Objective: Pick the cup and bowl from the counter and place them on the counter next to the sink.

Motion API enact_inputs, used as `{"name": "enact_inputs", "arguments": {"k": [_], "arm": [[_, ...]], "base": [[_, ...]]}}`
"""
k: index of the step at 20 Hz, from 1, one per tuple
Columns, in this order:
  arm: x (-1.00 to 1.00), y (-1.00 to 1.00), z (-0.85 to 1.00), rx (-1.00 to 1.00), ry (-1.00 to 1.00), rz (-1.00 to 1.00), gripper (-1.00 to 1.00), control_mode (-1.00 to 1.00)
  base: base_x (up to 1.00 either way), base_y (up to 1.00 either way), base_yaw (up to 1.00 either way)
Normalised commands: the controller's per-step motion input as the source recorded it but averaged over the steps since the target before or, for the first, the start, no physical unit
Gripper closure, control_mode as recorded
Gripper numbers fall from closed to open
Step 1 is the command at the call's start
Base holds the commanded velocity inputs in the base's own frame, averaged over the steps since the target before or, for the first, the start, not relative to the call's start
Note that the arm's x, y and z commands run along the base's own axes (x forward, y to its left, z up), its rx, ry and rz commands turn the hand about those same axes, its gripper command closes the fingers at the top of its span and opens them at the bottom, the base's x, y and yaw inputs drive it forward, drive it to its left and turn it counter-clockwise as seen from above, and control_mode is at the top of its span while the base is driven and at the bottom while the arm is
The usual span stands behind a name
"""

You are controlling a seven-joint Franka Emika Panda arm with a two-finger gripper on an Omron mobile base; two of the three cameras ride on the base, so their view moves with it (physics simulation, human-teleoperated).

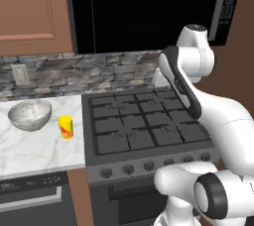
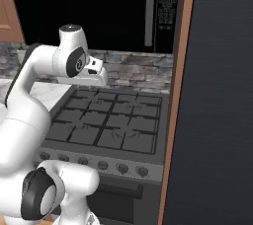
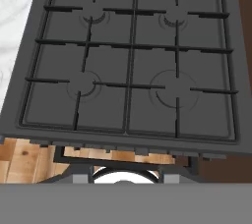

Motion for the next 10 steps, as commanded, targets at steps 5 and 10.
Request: {"name": "enact_inputs", "arguments": {"k": [5,10], "arm": [[0.00,0.09,0.00,0.00,0.00,0.00,-1.00,-1.00],[-0.07,0.29,0.00,0.00,0.00,0.00,-1.00,-1.00]], "base": [[0.00,0.00,0.00],[0.00,0.00,0.00]]}}
